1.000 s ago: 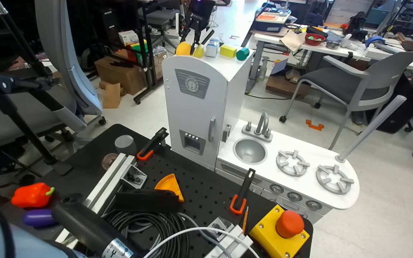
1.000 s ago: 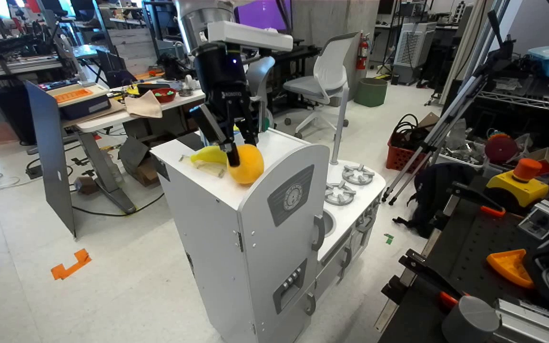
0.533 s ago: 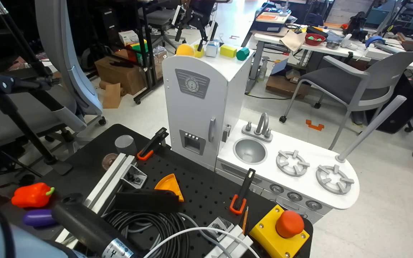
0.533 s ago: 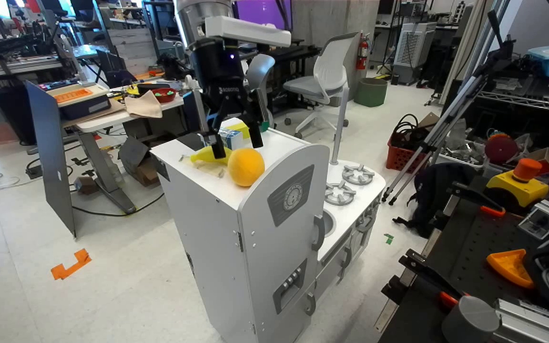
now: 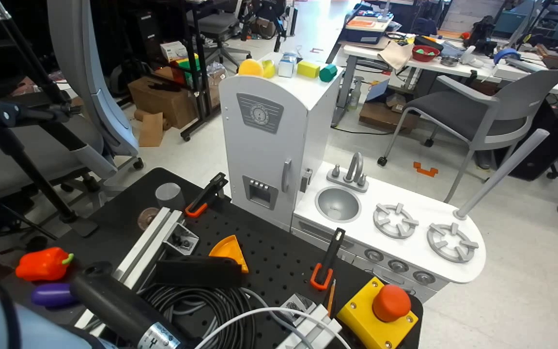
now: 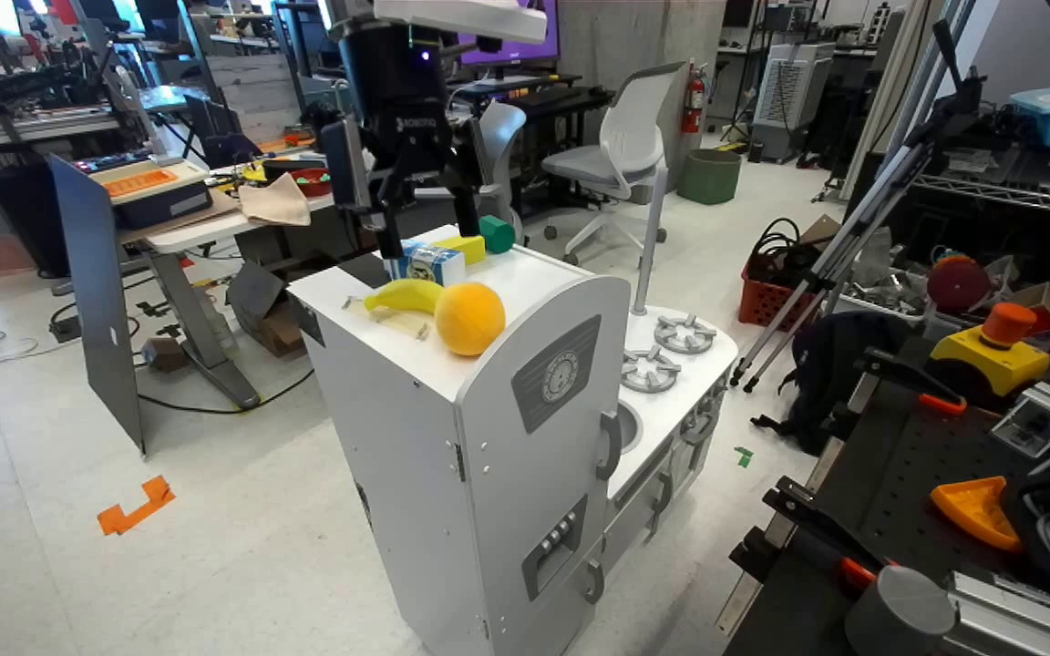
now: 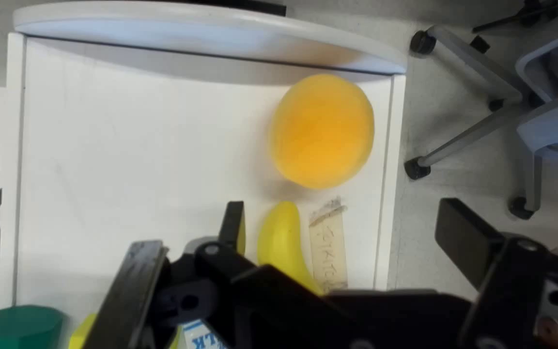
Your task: Move the yellow plushie to the left
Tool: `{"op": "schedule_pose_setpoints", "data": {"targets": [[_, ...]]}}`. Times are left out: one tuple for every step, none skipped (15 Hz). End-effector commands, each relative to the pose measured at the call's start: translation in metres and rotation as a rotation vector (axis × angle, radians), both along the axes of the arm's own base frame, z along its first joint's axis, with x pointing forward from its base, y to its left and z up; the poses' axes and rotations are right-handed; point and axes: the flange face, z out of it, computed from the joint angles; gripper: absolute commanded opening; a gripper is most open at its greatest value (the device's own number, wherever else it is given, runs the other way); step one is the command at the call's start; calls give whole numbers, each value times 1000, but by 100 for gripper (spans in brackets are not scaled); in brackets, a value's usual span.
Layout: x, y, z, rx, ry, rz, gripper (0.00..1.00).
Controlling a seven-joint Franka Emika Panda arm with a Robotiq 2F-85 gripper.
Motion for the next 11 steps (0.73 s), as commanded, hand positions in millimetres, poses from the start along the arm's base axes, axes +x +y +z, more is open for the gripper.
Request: {"op": "schedule_pose_setpoints", "data": {"targets": [[-17,-4,33,-25,-115,29,100],[-19,-5,42,-25,-152,30,100],[-24,-7,49,-25,-178,33,100],[-30,-10,57,-29,-193,44,100],[-36,-11,67,-25,-217,46,100],[-42,-14,75,-17,-237,30,100],[-49,-19,83,-11,-241,-21,100],[-59,-26,86,-21,-216,-56,100],[-35,-10,76,-19,-216,-5,100],[-43,-15,81,-26,-212,-20,100],[-49,-19,86,-31,-208,-28,100]]}}
